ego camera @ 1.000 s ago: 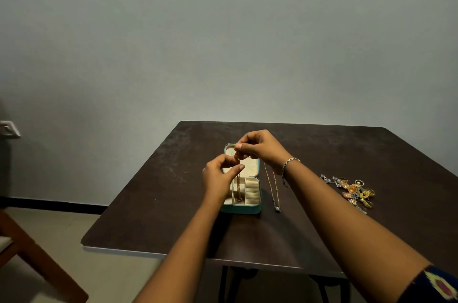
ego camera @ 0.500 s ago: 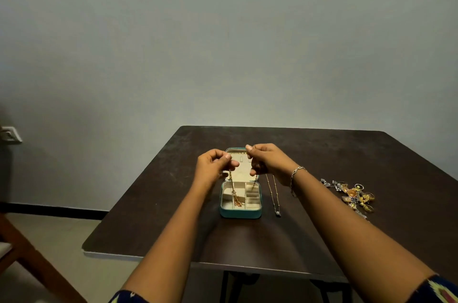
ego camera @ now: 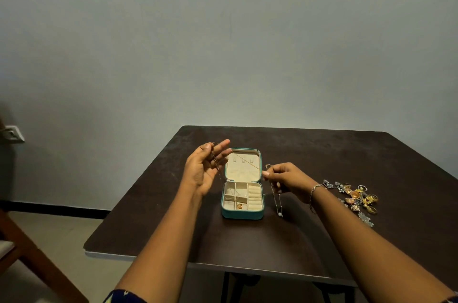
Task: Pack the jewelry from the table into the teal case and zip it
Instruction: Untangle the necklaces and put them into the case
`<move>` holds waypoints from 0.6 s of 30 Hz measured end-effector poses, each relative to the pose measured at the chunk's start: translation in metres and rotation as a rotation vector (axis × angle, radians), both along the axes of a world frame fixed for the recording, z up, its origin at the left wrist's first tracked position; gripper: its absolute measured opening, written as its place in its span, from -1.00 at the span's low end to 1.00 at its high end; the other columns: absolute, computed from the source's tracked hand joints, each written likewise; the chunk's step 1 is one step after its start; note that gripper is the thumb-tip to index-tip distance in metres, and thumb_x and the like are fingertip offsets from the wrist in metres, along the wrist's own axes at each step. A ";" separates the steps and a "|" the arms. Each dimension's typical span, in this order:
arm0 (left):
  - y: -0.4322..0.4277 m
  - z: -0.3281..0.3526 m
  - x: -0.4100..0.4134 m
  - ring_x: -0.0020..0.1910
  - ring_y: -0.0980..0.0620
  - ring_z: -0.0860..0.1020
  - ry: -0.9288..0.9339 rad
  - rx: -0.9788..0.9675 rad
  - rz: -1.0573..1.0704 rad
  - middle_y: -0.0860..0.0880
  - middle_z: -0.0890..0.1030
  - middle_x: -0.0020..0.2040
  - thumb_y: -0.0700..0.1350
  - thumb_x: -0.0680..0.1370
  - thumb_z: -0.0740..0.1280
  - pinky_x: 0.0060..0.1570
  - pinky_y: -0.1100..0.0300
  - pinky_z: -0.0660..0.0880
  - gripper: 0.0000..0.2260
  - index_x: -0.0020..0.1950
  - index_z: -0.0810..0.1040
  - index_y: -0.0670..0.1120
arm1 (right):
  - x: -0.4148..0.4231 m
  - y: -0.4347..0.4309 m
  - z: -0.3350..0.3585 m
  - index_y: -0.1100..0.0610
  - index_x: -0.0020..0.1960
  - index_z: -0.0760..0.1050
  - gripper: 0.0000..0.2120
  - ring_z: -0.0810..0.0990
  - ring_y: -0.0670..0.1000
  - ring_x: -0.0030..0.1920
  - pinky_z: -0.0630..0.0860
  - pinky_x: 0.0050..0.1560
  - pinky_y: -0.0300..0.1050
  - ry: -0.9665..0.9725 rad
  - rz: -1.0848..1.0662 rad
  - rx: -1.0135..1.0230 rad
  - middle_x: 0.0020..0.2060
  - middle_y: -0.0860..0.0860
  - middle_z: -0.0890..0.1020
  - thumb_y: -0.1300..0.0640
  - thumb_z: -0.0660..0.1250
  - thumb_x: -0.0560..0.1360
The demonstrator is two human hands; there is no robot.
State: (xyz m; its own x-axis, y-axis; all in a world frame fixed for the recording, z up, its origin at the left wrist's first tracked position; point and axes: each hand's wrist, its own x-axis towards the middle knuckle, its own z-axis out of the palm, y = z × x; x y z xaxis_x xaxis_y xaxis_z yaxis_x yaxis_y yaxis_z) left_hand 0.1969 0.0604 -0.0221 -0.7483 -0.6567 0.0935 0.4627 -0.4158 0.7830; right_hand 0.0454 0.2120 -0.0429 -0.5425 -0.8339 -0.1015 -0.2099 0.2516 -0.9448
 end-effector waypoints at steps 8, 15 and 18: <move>0.000 -0.008 0.007 -0.19 0.05 0.60 -0.173 -0.081 0.045 0.02 0.70 -0.24 -0.17 0.57 0.19 -0.15 0.17 0.42 -0.82 -0.22 0.46 -0.05 | -0.015 0.020 0.017 0.21 -0.22 0.51 -0.79 0.38 -0.13 -0.55 0.38 -0.45 -0.27 -0.107 -0.146 -0.121 -0.47 0.02 0.40 0.13 0.24 0.54; 0.001 -0.024 0.003 -0.31 0.05 0.58 -0.276 -0.127 0.069 -0.02 0.68 -0.26 -0.20 0.57 0.19 -0.23 0.19 0.46 -0.88 -0.14 0.47 -0.10 | -0.026 0.026 0.055 0.21 -0.22 0.50 -0.82 0.36 -0.14 -0.58 0.58 -0.39 -0.19 -0.108 -0.186 -0.204 -0.46 0.02 0.36 0.14 0.26 0.52; 0.002 -0.030 -0.001 -0.38 0.09 0.59 -0.310 -0.133 0.070 -0.03 0.68 -0.26 -0.19 0.58 0.19 -0.29 0.22 0.49 -0.89 -0.13 0.46 -0.11 | -0.027 0.025 0.071 0.21 -0.21 0.49 -0.83 0.35 -0.15 -0.59 0.59 -0.36 -0.19 -0.079 -0.171 -0.222 -0.46 0.02 0.36 0.16 0.26 0.52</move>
